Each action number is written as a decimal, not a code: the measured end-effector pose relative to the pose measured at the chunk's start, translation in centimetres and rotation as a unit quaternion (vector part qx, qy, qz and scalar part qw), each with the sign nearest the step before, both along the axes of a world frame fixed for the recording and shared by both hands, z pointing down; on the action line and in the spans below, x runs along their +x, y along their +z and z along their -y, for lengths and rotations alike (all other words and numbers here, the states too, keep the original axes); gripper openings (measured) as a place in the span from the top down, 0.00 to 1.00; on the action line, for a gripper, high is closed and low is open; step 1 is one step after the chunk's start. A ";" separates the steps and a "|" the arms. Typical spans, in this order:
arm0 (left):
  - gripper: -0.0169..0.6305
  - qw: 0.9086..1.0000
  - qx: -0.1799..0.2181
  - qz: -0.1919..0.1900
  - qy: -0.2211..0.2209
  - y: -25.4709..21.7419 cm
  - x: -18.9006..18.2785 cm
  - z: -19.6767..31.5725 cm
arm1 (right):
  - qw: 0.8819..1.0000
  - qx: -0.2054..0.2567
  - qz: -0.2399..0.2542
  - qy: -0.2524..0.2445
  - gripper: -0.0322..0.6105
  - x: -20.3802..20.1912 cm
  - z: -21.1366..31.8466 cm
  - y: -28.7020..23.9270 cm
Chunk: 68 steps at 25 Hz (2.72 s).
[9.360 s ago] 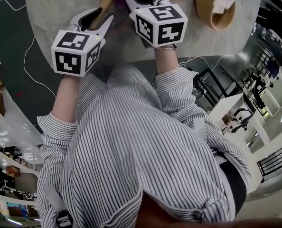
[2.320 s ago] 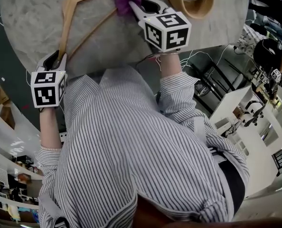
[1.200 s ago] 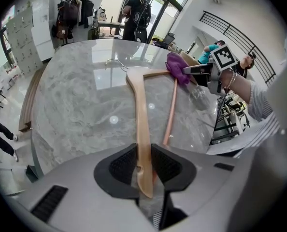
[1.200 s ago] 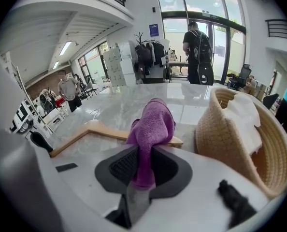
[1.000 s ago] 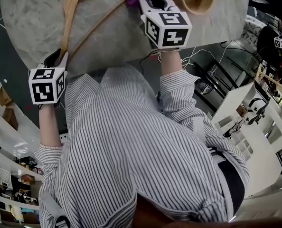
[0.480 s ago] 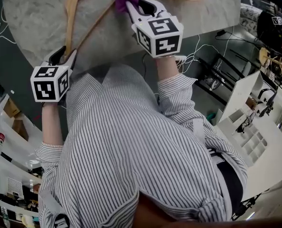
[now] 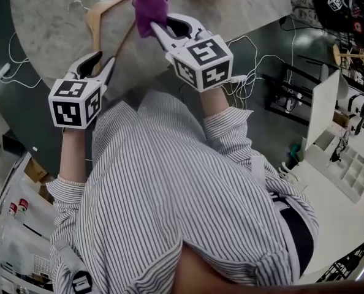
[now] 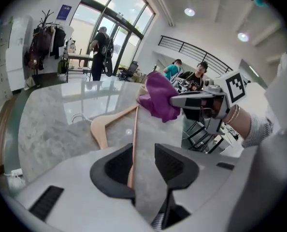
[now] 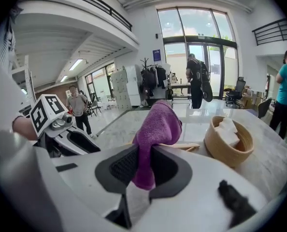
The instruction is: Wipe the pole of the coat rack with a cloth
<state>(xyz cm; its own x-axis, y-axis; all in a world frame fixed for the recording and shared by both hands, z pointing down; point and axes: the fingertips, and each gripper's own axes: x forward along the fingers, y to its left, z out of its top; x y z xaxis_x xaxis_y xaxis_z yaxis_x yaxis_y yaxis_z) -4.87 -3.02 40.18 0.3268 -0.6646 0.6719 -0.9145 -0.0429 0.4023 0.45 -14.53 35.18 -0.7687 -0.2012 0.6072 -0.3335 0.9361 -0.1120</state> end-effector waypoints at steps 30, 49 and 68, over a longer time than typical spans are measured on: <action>0.94 0.971 0.233 0.046 0.014 -15.0 2.1 4.5 | 0.986 0.074 0.134 0.067 0.84 2.5 -5.7 -10.6; 0.94 0.974 0.221 0.055 -0.015 -14.6 3.7 5.1 | 0.986 0.071 0.143 0.049 0.85 3.9 -5.3 -10.9; 0.94 0.977 0.206 0.057 -0.013 -13.1 4.6 6.7 | 0.988 0.063 0.135 0.036 0.85 4.3 -3.7 -9.8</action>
